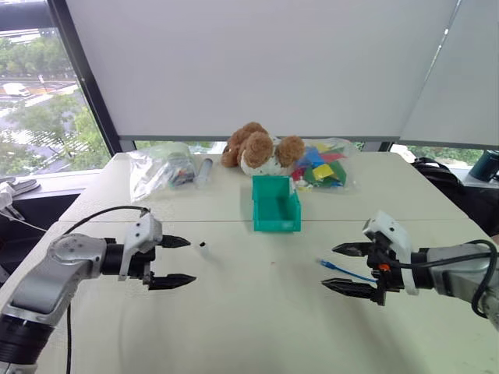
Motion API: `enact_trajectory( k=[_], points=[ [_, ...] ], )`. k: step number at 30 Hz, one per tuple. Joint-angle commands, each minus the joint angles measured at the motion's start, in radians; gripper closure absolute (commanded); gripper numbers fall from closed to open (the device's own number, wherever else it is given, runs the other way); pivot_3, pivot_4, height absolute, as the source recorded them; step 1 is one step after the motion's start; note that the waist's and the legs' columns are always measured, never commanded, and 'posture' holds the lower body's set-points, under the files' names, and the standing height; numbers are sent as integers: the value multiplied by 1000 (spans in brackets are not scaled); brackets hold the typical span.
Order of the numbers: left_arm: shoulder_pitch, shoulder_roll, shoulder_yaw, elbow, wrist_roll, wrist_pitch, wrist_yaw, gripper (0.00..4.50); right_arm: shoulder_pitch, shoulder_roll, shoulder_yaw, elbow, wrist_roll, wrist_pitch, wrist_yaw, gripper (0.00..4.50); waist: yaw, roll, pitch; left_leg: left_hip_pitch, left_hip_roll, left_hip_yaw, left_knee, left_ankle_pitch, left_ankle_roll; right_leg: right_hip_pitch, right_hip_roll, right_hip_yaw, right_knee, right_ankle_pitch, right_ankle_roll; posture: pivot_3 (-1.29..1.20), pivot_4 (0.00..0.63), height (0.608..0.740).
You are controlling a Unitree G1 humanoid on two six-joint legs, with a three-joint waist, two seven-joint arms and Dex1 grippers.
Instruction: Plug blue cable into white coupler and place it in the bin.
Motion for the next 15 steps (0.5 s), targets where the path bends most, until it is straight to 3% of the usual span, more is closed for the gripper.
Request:
enact_trajectory(
  k=[1, 15],
  points=[
    [-22, -3, 47, -46, -50, 52, 19, 0, 0, 7, -20, -24, 1, -14, -10, 26, -1, 0, 0, 0, 0, 0, 0, 0, 0, 0, 0, 0, 0, 0, 0, 0, 150, 740],
    [-2, -27, 72, -129, -114, 153, 93, 0, 20, 18, 4, 29, -72, -66, -30, 26, 1, 0, 0, 0, 0, 0, 0, 0, 0, 0, 0, 0, -1, 0, -1, 0, 150, 740]
  ],
)
